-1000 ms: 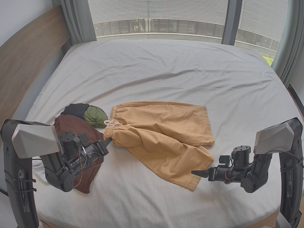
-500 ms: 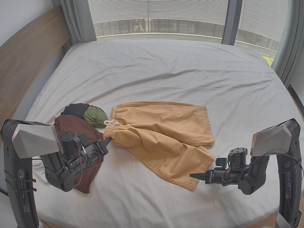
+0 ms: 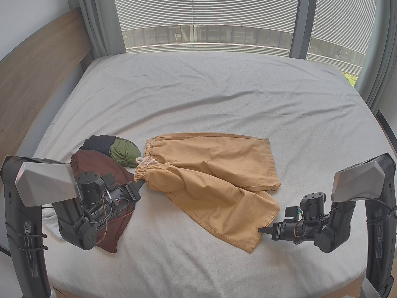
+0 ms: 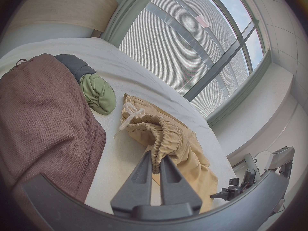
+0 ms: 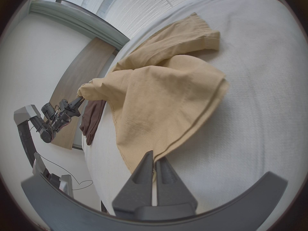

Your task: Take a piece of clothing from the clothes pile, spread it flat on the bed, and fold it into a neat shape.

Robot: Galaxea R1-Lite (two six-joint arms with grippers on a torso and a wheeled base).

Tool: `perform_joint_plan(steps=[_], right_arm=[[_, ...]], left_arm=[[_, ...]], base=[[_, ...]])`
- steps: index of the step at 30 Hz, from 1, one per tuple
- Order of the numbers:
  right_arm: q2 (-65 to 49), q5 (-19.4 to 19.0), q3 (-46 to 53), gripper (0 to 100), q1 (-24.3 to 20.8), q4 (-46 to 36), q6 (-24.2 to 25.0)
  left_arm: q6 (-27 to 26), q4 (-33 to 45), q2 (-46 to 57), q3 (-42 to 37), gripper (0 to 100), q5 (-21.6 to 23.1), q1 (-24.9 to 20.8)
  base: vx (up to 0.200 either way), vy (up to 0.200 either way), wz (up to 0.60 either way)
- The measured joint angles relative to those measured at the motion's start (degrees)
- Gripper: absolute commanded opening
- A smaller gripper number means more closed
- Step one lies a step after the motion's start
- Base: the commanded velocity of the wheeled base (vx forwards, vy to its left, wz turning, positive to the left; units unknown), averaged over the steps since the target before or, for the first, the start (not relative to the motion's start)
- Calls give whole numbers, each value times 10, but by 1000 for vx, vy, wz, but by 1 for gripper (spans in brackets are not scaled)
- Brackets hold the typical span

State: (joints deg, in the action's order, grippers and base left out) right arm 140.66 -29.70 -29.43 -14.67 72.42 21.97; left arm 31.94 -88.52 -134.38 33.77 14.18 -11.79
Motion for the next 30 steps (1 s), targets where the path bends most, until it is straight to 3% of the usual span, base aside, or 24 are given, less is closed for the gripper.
perform_joint_plan(steps=[7,15,25,30], right_arm=[[-61,-1,12,0,25,-105,-3],[-124,-3,16,0,55,-179,-15],[-169,-4,18,0,87,-313,-96],[-181,-6,16,0,102,-339,-122]], left_arm=[[5,37,14,-9,0,-1,2],[5,185,57,-17,0,-1,12],[0,252,85,-27,0,-2,31],[-39,288,82,-36,0,-3,37]], base=[[0,0,0],[0,0,0],[0,0,0],[0,0,0]])
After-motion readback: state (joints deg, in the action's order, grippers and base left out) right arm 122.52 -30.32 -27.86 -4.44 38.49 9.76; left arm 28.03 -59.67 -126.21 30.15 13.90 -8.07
